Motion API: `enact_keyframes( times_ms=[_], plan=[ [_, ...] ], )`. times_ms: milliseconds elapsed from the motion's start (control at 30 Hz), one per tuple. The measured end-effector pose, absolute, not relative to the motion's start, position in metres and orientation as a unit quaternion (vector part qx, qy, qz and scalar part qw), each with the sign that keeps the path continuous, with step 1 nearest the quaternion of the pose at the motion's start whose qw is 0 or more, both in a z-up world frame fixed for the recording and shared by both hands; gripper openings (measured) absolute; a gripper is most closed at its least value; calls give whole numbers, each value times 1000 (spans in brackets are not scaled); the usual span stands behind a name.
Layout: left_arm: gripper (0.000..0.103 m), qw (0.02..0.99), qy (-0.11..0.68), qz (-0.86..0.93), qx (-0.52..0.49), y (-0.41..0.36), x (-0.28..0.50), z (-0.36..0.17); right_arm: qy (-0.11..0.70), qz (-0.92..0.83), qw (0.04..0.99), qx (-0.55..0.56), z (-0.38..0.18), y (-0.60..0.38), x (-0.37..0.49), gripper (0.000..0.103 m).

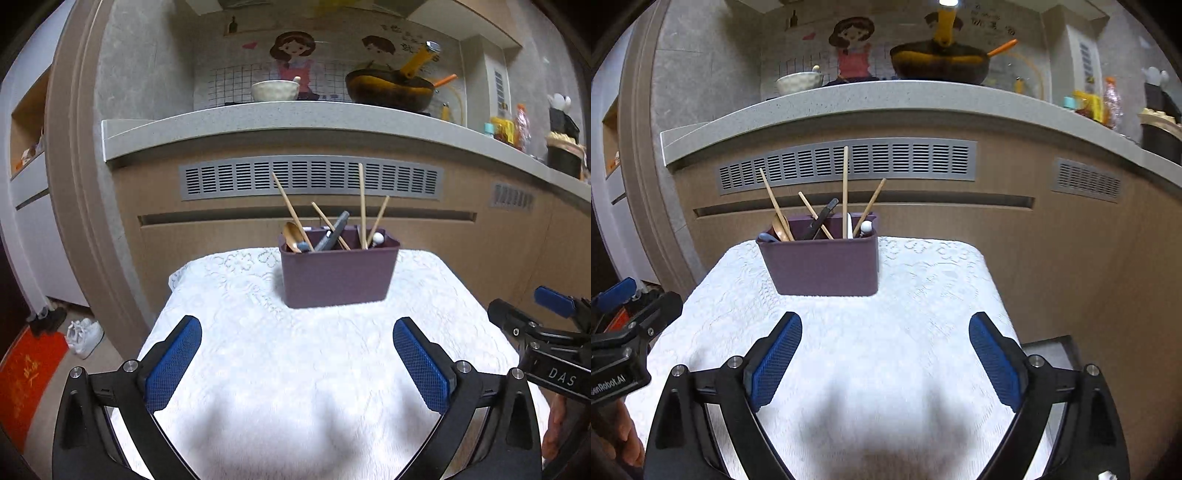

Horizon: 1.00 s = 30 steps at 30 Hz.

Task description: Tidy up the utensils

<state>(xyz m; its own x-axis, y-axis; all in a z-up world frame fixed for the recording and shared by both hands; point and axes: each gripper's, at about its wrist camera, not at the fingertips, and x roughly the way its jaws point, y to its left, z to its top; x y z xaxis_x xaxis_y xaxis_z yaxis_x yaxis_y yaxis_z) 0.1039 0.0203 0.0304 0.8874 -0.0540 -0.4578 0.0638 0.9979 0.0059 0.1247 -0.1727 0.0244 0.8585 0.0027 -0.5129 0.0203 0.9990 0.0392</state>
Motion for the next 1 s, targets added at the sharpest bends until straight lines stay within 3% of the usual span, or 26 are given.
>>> enact_keyframes(
  times_ms=[1000],
  plan=[
    [103,967,251,-44,5,14,84,34,245,-11,969,-7,26,-168,88,93]
  ],
)
